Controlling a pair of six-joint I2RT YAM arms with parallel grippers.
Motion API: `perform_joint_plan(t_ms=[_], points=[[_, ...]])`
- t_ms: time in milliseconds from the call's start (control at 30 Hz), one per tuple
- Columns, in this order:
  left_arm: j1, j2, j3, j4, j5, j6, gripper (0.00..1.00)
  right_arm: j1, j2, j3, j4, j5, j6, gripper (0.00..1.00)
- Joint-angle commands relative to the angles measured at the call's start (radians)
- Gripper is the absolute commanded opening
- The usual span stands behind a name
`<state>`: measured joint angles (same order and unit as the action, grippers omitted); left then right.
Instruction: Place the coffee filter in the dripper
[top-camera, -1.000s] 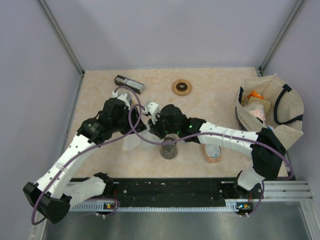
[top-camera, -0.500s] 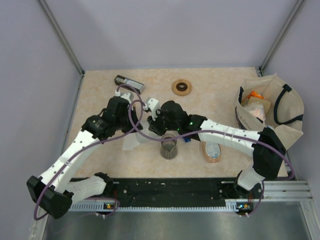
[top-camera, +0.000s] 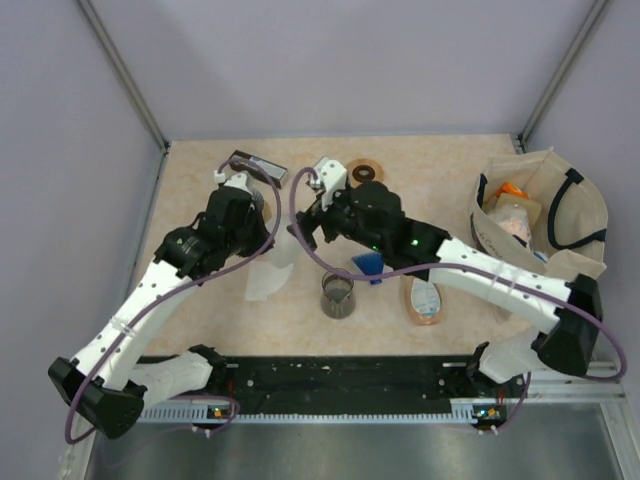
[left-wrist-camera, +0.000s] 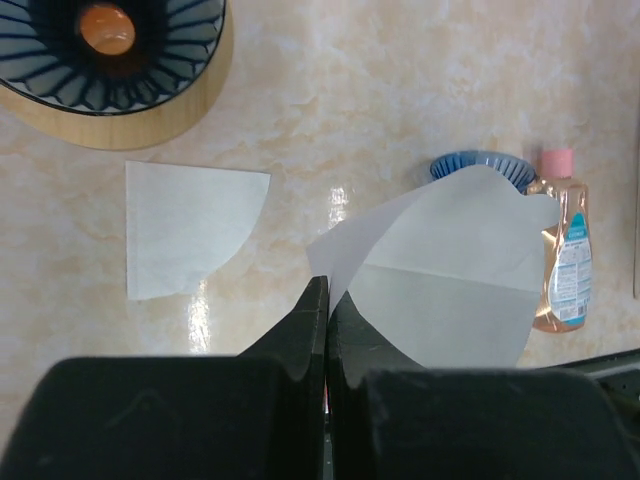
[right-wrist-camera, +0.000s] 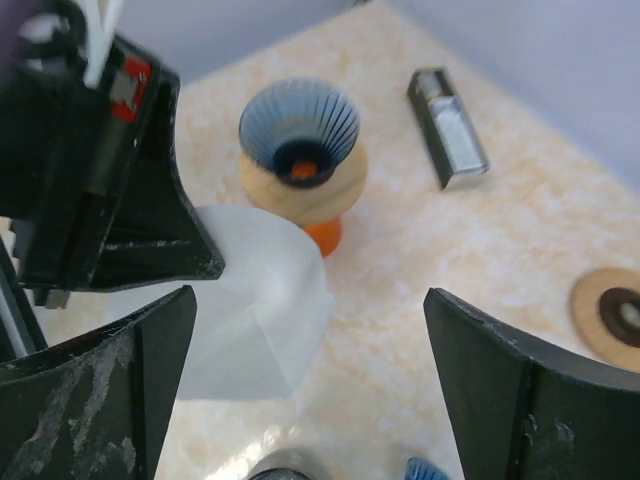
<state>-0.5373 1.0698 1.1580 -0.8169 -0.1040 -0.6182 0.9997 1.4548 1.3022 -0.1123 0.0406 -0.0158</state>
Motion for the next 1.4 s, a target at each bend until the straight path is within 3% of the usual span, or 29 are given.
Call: perform_joint_plan(t_ms=[0, 300, 500, 633, 933, 1367], points=[[0.002, 0.005, 0.104, -0.048, -0.13, -0.02, 0.0, 0.001, -0.171, -0.032, 0.198, 0.169, 0.01, 0.99], [0.097, 0.031, 0.249, -0.074, -0.244, -0.028, 0.0, -0.006, -0.277, -0.118, 0.203, 0.309, -0.013, 0.99], [0.318, 0.085, 0.256, 0.016, -0.059, -0.011, 0.0, -0.044, -0.297, -0.193, 0.215, 0.318, 0.057, 0.99], [0.39, 0.133, 0.255, 0.074, 0.042, -0.008, 0.0, -0.065, -0.306, -0.228, 0.218, 0.338, 0.079, 0.99], [0.444, 0.22, 0.246, 0.084, 0.099, -0.008, 0.0, -0.081, -0.313, -0.245, 0.214, 0.343, 0.076, 0.99], [0.464, 0.289, 0.197, 0.076, 0.119, 0.014, 0.17, -0.082, -0.31, -0.242, 0.209, 0.323, 0.083, 0.99]])
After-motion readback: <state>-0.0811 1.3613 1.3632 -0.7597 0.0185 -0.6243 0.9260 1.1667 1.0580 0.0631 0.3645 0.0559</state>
